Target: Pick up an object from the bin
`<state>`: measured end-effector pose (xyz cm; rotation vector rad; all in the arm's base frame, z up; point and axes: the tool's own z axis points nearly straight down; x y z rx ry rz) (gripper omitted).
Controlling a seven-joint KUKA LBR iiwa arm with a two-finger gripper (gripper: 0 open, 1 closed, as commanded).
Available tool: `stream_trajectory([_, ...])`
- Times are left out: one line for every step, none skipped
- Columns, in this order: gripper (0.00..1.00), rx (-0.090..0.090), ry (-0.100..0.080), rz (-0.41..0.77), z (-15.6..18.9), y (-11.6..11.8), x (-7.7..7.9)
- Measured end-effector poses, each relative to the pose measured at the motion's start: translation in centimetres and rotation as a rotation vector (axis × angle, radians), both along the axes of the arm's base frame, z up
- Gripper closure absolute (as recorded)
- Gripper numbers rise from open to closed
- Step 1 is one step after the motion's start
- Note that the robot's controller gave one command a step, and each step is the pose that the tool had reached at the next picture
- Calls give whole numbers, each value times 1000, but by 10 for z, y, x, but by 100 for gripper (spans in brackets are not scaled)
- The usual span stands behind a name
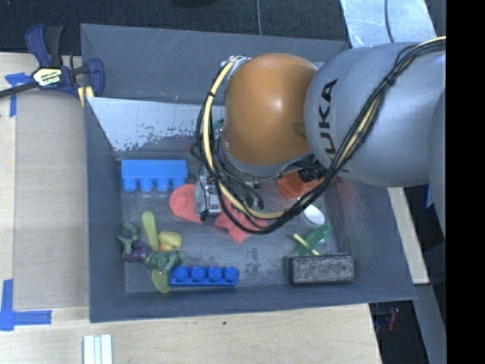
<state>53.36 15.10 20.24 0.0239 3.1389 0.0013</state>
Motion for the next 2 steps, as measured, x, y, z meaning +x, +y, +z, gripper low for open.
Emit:
stream_trajectory([100, 1, -2, -26, -5, 22, 18])
stream_trajectory([100, -1, -1, 191, -32, 22, 16])
